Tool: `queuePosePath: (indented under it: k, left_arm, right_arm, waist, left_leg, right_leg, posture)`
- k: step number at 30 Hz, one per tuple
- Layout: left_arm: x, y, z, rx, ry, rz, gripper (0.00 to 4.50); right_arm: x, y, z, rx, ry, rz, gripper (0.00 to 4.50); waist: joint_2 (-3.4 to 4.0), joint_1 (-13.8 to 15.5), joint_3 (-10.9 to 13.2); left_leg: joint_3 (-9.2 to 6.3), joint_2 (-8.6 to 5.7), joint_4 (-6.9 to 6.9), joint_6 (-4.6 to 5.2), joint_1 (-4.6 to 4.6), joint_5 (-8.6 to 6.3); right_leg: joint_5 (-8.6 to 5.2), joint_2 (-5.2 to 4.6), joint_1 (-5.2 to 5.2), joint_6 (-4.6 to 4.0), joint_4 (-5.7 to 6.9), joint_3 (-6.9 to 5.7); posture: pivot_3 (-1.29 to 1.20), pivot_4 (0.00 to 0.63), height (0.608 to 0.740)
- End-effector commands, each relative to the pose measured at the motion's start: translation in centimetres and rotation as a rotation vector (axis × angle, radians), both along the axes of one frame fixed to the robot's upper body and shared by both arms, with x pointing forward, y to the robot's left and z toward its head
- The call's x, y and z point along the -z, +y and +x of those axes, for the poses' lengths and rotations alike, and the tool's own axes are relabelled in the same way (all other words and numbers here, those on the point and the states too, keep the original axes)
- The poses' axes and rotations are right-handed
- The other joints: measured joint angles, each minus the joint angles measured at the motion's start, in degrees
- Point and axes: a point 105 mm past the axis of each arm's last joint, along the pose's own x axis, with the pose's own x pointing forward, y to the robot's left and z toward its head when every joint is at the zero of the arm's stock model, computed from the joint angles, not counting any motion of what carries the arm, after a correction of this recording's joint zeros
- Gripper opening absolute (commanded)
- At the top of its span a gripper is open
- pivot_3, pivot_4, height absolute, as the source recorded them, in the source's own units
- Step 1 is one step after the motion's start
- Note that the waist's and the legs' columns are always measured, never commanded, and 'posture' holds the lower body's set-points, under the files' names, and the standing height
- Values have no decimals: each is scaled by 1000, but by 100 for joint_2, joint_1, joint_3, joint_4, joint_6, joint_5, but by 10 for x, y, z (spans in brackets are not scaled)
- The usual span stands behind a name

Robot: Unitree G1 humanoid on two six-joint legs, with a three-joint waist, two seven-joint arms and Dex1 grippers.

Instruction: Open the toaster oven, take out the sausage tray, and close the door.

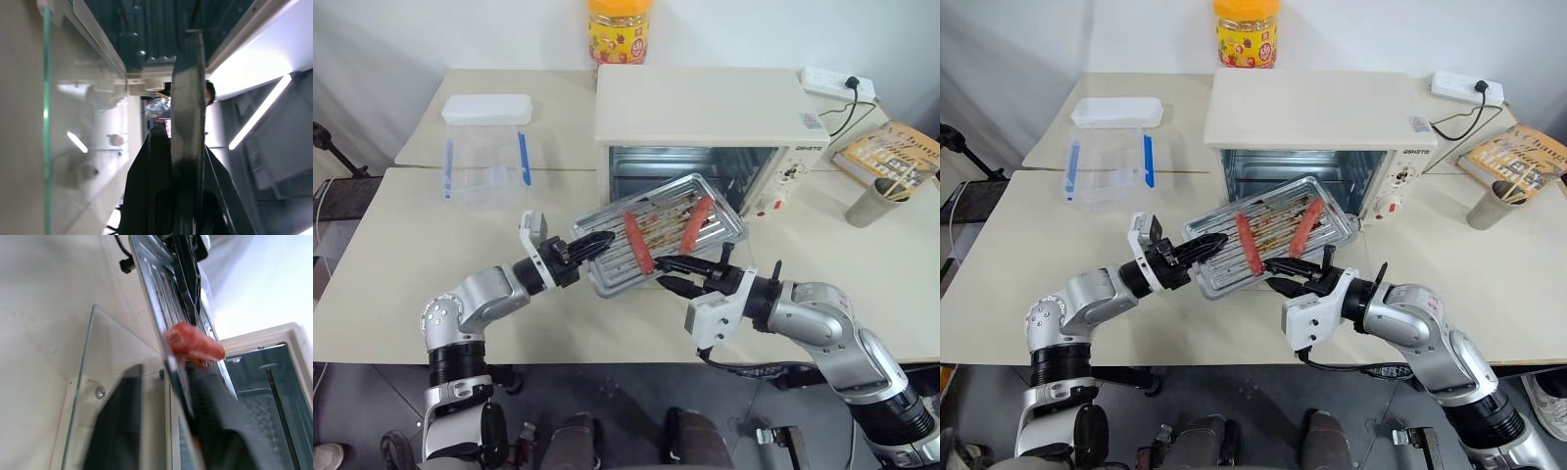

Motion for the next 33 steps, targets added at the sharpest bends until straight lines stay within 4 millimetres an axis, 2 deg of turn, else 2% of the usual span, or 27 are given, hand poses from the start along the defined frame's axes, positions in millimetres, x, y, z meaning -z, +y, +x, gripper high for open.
queuePosePath:
  k: [1, 2, 4, 8, 9, 12, 14, 17, 19, 23, 27, 31, 33]
  left_arm:
    - [-18, 13, -9, -15, -88, -71, 0]
    - [-15, 20, -12, -31, -90, -75, 0]
    - [-11, 32, -19, -47, -97, -78, 0]
    - [-7, 40, -28, -50, -107, -71, 0]
    - [-4, 46, -32, -63, -106, -66, 0]
    - [1, 77, -53, -149, -130, -61, 0]
    - [5, 90, -65, -196, -129, -52, 0]
    - [18, 105, -86, -251, -93, -28, 0]
    - [24, 113, -96, -300, -70, -20, 0]
    - [27, 122, -104, -390, -72, -28, 0]
    - [28, 131, -115, -565, -92, -89, 0]
    - [30, 135, -119, -696, -87, -139, 0]
    - [30, 134, -120, -739, -78, -157, 0]
  right_arm:
    - [-11, -9, -7, -24, -13, 23, 2723]
    - [-11, -13, -9, -28, 18, 38, 3042]
    - [-10, -21, -15, -42, 61, 69, 3042]
    - [-11, -31, -20, -38, 105, 107, 3042]
    - [-12, -40, -19, -21, 118, 124, 3042]
    - [-6, -88, -10, 91, 189, 175, 3042]
    - [-3, -109, -5, 142, 208, 208, 3042]
    - [11, -144, 4, 243, 268, 256, 2167]
    - [19, -159, 8, 272, 285, 250, 1377]
    - [28, -174, 16, 309, 343, 297, 28]
    - [51, -188, 32, 372, 571, 426, 28]
    - [72, -182, 34, 337, 807, 466, 28]
    - [75, -177, 39, 320, 870, 502, 28]
  waist:
    - [0, -1, 0]
    - [0, -2, 0]
    - [0, -4, 0]
    - [0, 0, 0]
    - [0, 11, 0]
    - [-12, 1, -7]
    - [-13, -10, -8]
    - [-13, -29, -8]
    - [-13, -35, -8]
    - [-12, -4, -8]
    - [-10, -36, -12]
    - [-8, -32, -13]
    - [-8, -23, -13]
  left_leg:
    - [1, 0, 0, 0, 0, 0]
    - [4, -1, 0, 0, 0, 0]
    - [5, -1, -1, 0, 1, 0]
    - [21, 0, -6, 0, 5, 0]
    - [27, 1, -5, 0, 9, 0]
    - [29, -1, -12, 0, 22, -1]
    - [40, -1, -31, 4, 49, -5]
    - [51, 5, -34, 2, 73, -6]
    - [50, 11, -34, -3, 99, -13]
    - [45, 41, -24, -7, 100, -19]
    - [51, 48, -21, -9, 104, -30]
    - [51, 60, -21, -8, 106, -39]
    - [51, 61, -17, -8, 106, -39]
  right_leg:
    - [0, 0, 0, 0, 0, 1]
    - [0, 0, 0, 0, -1, 2]
    - [0, 0, 0, 0, -1, 1]
    - [0, 0, 0, 0, -2, 4]
    - [0, 1, 2, 0, 0, 10]
    - [0, 0, 8, 0, -4, 22]
    - [0, 0, 21, -1, -14, 34]
    - [-2, 4, 34, -3, -16, 46]
    - [-4, 6, 59, -7, -23, 46]
    - [-5, 5, 67, -8, -25, 47]
    - [-4, 8, 74, -9, -32, 51]
    - [-8, 23, 78, -15, -40, 46]
    - [-8, 25, 80, -16, -38, 44]
  posture:
    - [0, 150, 740]
    - [0, 150, 740]
    - [0, 150, 740]
    - [0, 150, 740]
    - [0, 150, 740]
    - [0, 150, 740]
    - [0, 150, 740]
    - [0, 150, 740]
    - [0, 150, 740]
    - [0, 150, 740]
    - [0, 150, 740]
    - [0, 150, 740]
    - [0, 150, 740]
